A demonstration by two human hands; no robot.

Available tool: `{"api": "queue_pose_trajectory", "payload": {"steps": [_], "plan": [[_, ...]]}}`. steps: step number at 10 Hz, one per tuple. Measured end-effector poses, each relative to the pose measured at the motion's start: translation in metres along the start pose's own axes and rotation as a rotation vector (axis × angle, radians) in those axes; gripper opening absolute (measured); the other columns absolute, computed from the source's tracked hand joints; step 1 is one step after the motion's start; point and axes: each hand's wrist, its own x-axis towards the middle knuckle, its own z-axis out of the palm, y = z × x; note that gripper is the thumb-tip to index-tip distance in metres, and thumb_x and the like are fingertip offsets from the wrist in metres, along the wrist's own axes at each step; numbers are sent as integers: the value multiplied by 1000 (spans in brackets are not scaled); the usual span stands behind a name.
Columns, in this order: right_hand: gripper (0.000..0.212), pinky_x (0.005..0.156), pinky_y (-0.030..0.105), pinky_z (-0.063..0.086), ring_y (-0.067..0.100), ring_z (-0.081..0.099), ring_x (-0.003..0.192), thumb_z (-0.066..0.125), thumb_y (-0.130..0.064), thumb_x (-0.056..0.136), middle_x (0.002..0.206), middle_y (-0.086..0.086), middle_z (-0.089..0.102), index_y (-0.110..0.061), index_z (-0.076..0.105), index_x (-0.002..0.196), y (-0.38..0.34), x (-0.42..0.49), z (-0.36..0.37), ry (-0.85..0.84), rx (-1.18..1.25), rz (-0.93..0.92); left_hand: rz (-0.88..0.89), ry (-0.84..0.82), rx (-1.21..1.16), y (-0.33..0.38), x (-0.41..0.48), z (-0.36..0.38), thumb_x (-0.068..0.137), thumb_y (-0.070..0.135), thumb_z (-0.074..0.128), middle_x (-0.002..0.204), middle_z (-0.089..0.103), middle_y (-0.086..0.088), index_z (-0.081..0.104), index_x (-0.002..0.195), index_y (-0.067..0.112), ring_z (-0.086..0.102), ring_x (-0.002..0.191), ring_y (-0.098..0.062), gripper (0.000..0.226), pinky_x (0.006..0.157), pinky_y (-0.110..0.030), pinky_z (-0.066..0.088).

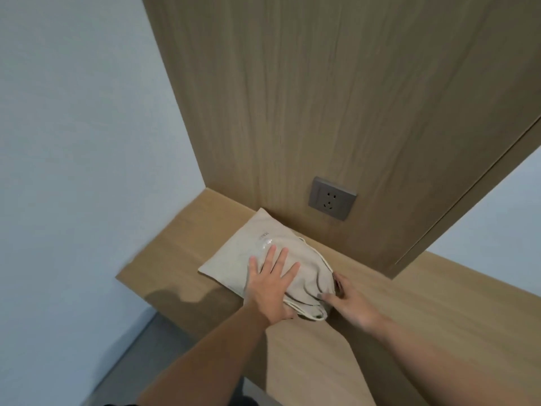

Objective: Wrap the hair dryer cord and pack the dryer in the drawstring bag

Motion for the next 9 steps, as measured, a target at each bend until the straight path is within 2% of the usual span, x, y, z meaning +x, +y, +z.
{"api": "queue_pose_trajectory", "payload": {"steps": [1,2,3,4,6,7,8,9], "plan": [[57,98,25,48,7,60,107,72,-12,75,120,-6,62,-22,46,124,7,6,17,-40,-89,-22,-48,3,-14,-3,0,-3,79,74,46,158,-26,-6,-8,152,30,-27,143,-32,101,112,-63,-6],[65,95,29,48,17,60,112,72,-19,71,120,-5,60,-22,43,129,-5,25,28,-22,-297,-52,-116,-11,-45,-17,3,-1,81,70,48,158,-26,-5,-8,152,30,-27,143,-31,100,112,-62,-3],[77,90,27,44,24,57,114,69,-25,76,132,2,52,-15,30,141,-28,52,39,-13,-501,-65,-201,-13,-67,-41,10,1,81,69,51,159,-24,-4,-7,152,31,-26,143,-31,99,113,-61,1],[79,93,29,44,27,55,117,67,-24,78,138,8,48,-12,27,145,-53,78,57,-16,-566,-91,-258,0,-65,-74,12,2,81,68,50,159,-23,-5,-6,152,30,-24,144,-32,98,114,-61,5],[79,100,32,41,31,50,123,62,-25,84,144,13,41,-10,19,148,-78,102,95,-18,-663,-99,-249,17,-90,-118,15,6,81,64,54,160,-18,-7,-1,152,29,-24,144,-34,97,112,-65,3],[85,97,35,45,31,52,122,62,-26,84,153,12,29,-15,9,150,-79,101,90,-14,-701,-128,-224,37,-169,-118,13,0,79,69,53,161,-16,-7,6,152,31,-23,144,-34,94,112,-64,-1],[84,92,37,51,30,55,120,60,-36,87,161,5,8,-24,7,150,-90,81,68,1,-786,-230,-252,102,-222,-111,2,-17,85,70,41,161,-13,-6,6,152,33,-21,145,-32,84,115,-62,1],[71,90,35,51,26,60,115,55,-35,91,162,-1,4,-26,16,149,-115,59,37,102,-818,-333,-304,260,-217,-98,-12,-46,92,63,30,162,-10,-5,8,152,32,-19,146,-30,71,117,-57,1]]}}
